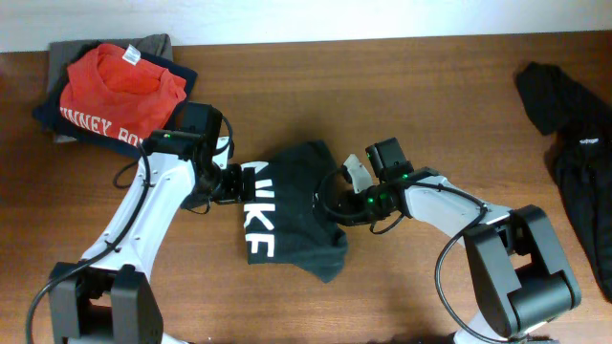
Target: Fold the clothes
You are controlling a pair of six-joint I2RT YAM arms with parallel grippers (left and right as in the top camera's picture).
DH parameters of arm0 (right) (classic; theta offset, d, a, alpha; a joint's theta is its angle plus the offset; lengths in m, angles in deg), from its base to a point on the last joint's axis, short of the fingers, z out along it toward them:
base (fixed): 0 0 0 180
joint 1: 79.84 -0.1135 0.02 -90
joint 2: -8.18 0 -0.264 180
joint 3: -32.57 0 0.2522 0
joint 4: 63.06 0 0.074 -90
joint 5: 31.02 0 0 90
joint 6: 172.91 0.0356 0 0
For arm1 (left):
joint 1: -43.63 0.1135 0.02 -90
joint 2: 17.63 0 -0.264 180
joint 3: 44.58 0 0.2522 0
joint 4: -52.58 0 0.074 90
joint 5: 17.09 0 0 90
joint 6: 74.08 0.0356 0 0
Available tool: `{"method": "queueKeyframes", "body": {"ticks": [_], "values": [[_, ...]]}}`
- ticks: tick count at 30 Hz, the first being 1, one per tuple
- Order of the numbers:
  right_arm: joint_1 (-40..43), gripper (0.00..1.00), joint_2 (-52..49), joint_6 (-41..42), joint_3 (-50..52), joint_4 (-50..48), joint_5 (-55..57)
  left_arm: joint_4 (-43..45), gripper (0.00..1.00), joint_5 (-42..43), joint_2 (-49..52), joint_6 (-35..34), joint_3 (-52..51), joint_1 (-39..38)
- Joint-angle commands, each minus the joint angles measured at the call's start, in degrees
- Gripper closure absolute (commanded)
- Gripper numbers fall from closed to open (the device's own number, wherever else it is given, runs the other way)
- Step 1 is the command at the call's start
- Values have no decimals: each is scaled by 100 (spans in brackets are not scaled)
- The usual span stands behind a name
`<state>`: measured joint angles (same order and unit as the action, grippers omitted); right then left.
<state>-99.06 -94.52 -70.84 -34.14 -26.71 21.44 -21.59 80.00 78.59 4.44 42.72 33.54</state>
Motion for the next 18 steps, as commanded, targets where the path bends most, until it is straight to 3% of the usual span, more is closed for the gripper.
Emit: {"method": "queueKeyframes", "body": {"ticks": [1, 17, 18], "values": [[15, 96, -33, 240, -74, -35, 236, 11, 1, 61, 57, 129, -44, 2], [140, 96, -31, 605, -219, 584, 1519, 15, 1, 59, 57, 131, -44, 2], [140, 86, -31, 601, -278, 697, 1558, 15, 1, 61, 57, 131, -44, 2]]}}
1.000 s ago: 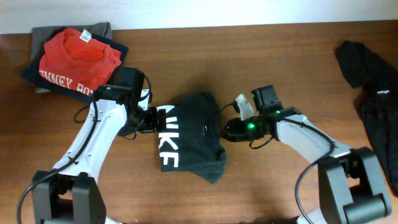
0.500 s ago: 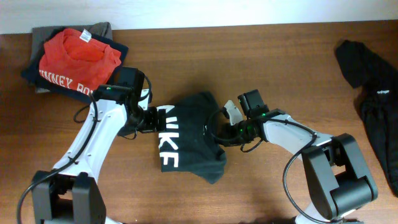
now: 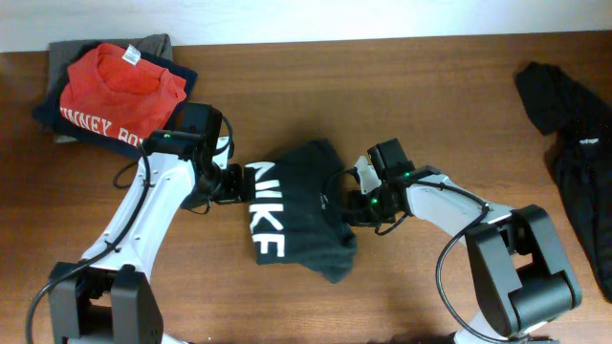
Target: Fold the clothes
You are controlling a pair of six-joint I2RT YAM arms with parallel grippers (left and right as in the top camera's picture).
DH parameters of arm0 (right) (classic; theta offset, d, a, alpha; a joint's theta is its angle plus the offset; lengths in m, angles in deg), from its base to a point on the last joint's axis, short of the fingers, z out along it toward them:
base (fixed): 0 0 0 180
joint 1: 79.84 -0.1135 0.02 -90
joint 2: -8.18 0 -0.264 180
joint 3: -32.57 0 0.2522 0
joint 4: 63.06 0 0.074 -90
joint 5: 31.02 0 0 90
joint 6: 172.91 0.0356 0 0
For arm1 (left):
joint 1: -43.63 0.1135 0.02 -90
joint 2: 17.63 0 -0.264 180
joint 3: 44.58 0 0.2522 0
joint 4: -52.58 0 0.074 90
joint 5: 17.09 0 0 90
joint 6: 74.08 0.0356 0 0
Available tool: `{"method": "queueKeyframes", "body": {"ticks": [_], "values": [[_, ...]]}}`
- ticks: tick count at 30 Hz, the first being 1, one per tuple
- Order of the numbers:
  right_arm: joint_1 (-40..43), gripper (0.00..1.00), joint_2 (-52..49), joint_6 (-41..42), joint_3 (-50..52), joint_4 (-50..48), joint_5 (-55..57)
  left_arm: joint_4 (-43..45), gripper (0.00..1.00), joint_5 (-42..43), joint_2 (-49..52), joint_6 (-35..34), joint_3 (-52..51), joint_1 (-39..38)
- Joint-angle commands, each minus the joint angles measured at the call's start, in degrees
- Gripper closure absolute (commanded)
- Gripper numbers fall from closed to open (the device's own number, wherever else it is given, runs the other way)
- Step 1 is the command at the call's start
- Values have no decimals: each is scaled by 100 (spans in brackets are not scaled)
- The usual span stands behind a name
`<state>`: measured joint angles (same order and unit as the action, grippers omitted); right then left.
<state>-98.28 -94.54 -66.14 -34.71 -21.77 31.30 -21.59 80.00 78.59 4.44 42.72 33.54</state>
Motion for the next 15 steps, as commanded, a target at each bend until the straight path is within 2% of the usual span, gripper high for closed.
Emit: {"method": "queueKeyframes", "body": {"ticks": [1, 2, 10, 12, 13, 15], "values": [[61, 73, -28, 129, -289, 328, 573, 15, 1, 61, 57, 131, -44, 2], [61, 57, -28, 129, -378, 481, 568, 15, 1, 63, 57, 131, -44, 2], [61, 31, 103, 20, -1550, 2035, 940, 9, 1, 109, 57, 133, -44, 2], [63, 16, 127, 24, -1950, 2570, 1335, 11, 1, 111, 57, 131, -44, 2], [85, 2, 131, 24, -2151, 2833, 1532, 11, 1, 111, 57, 131, -44, 2], [160, 1, 131, 26, -2559, 3333, 1882, 20, 1, 151, 57, 133, -44, 2]]}}
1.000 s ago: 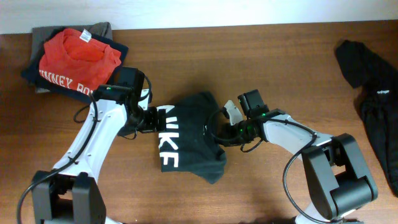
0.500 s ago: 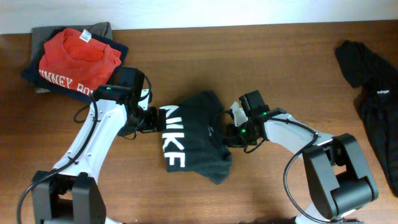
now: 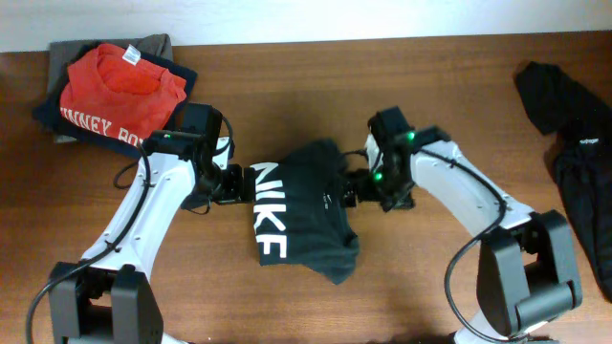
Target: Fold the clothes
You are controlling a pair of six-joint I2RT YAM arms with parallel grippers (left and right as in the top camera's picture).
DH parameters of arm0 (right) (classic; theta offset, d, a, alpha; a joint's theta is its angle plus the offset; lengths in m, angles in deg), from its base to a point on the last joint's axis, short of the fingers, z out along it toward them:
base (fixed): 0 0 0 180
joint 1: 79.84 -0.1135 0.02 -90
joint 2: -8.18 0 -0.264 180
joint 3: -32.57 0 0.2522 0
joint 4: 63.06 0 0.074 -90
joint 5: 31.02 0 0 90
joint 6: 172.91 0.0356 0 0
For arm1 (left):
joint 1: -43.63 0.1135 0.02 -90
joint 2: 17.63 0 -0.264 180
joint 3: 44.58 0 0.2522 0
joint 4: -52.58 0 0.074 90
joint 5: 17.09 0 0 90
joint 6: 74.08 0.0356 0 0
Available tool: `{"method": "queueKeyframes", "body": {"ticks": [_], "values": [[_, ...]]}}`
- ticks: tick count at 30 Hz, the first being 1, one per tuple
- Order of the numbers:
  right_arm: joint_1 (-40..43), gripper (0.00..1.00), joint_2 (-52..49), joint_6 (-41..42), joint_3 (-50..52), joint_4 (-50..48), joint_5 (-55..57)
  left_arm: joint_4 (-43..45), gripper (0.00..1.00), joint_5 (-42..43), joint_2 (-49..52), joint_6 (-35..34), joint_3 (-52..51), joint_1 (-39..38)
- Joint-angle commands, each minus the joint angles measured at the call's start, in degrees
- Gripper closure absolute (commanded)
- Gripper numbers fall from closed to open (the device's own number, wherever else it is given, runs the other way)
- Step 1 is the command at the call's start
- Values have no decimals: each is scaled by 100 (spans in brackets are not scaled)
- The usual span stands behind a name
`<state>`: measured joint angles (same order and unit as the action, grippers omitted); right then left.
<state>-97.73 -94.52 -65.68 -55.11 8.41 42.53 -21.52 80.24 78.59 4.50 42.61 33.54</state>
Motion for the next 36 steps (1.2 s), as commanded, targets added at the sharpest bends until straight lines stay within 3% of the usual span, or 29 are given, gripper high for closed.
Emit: {"method": "queueKeyframes", "body": {"ticks": [1, 7, 20, 36], "values": [[175, 1, 129, -20, -723, 542, 863, 13, 1, 227, 57, 129, -33, 2], [1038, 1, 129, -24, -1569, 1397, 916, 57, 1, 1008, 57, 299, -144, -13], [3165, 1, 118, -26, -1556, 1464, 944, 1287, 1, 2011, 63, 380, -1279, -13], [3558, 1, 118, -26, -1556, 1491, 944, 2050, 1, 2020, 708, 380, -1539, -13]]}}
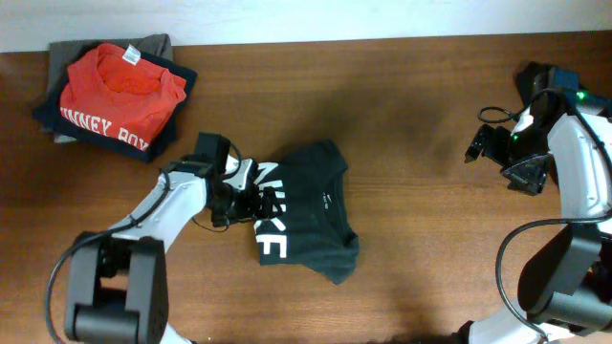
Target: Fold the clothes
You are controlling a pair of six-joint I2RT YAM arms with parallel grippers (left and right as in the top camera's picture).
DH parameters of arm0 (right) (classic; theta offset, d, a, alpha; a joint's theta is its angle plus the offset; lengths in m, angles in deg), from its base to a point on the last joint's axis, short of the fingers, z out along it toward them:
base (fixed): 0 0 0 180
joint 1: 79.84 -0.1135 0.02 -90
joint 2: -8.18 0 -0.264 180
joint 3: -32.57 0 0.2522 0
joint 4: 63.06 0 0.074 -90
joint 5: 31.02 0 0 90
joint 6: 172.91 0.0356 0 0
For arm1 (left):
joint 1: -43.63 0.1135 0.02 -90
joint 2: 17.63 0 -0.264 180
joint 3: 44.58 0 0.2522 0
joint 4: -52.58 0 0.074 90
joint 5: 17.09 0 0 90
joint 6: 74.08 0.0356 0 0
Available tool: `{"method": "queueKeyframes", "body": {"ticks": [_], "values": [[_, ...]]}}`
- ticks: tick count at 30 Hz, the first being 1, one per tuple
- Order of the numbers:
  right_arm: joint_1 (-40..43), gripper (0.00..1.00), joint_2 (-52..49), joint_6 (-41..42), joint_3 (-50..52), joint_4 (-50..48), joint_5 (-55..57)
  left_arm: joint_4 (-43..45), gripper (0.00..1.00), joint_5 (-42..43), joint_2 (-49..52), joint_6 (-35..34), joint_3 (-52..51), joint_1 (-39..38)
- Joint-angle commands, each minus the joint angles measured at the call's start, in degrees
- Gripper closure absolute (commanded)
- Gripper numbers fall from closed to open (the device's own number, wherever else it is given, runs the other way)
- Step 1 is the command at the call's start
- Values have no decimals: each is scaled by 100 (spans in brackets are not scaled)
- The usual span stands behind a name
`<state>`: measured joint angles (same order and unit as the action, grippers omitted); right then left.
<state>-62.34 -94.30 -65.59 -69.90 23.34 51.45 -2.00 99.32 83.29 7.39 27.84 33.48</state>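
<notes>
A folded black shirt [311, 215] with white NIKE lettering lies in the middle of the table. My left gripper [253, 194] rests over the shirt's left edge, covering the top of the lettering; its jaws are too dark against the cloth to read. Far to the right, my right gripper [475, 149] hangs over bare wood with nothing in it, its fingers apart, well away from the shirt. A heap of unfolded black clothes [574, 162] lies at the right edge, partly behind the right arm.
A stack of folded clothes with a red shirt [120, 86] on top sits at the back left corner. Bare wooden table [421, 220] stretches between the black shirt and the right arm.
My right gripper has left the shirt's right edge and now stands far right by the black heap. My left arm has dropped lower, its gripper now over the shirt's left edge.
Both grippers stood at the black shirt, left at its left edge and right at its right edge. Over the following moments the shirt shifted slightly rightward and the right arm rose higher over its edge. Now the right gripper is away and the shirt lies folded.
</notes>
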Motion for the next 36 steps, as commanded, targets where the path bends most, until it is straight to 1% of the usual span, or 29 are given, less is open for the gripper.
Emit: {"method": "queueKeyframes", "body": {"ticks": [1, 5, 10, 13, 15, 19, 21, 22, 23, 24, 27, 32, 33, 34, 35, 36], "values": [[20, 1, 96, -35, -76, -2, 52, 129, 1, 133, 291, 92, -61, -7], [20, 1, 96, -35, -76, -2, 55, 254, 1, 153, 457, 94, -61, -7], [20, 1, 96, -35, -76, -2, 52, 527, 1, 444, 647, 94, -61, -7], [20, 1, 96, -35, -76, -2, 52, 601, 1, 455, 852, 92, -61, -7], [20, 1, 96, -35, -76, -2, 52, 667, 1, 645, 1040, 90, -61, -7], [20, 0, 96, -35, -76, -2, 52, 981, 2, 1338, 1453, 63, -61, -7], [20, 1, 96, -35, -76, -2, 52, 1071, 11, 1386, 1674, -109, -61, -7], [20, 1, 96, -35, -76, -2, 52, 1088, 11, 1388, 1751, -127, -61, -7], [20, 1, 96, -35, -76, -2, 52, 1108, 17, 1388, 1812, -127, -61, -7], [20, 1, 96, -35, -76, -2, 52, 1117, 19, 1390, 1858, -138, -61, -7], [20, 1, 96, -35, -76, -2, 52, 1167, 31, 1370, 1932, -273, -61, -7], [20, 1, 96, -35, -76, -2, 52, 1191, 41, 1368, 1932, -273, -59, -7], [20, 1, 96, -35, -76, -2, 52, 1189, 45, 1368, 1932, -273, -52, -7], [20, 1, 96, -35, -76, -2, 52, 1191, 57, 1370, 1930, -273, -48, -7], [20, 1, 96, -35, -76, -2, 52, 1191, 66, 1368, 1932, -273, -44, -7], [20, 1, 96, -35, -76, -2, 52, 1193, 73, 1368, 1930, -275, -35, -7]]}}
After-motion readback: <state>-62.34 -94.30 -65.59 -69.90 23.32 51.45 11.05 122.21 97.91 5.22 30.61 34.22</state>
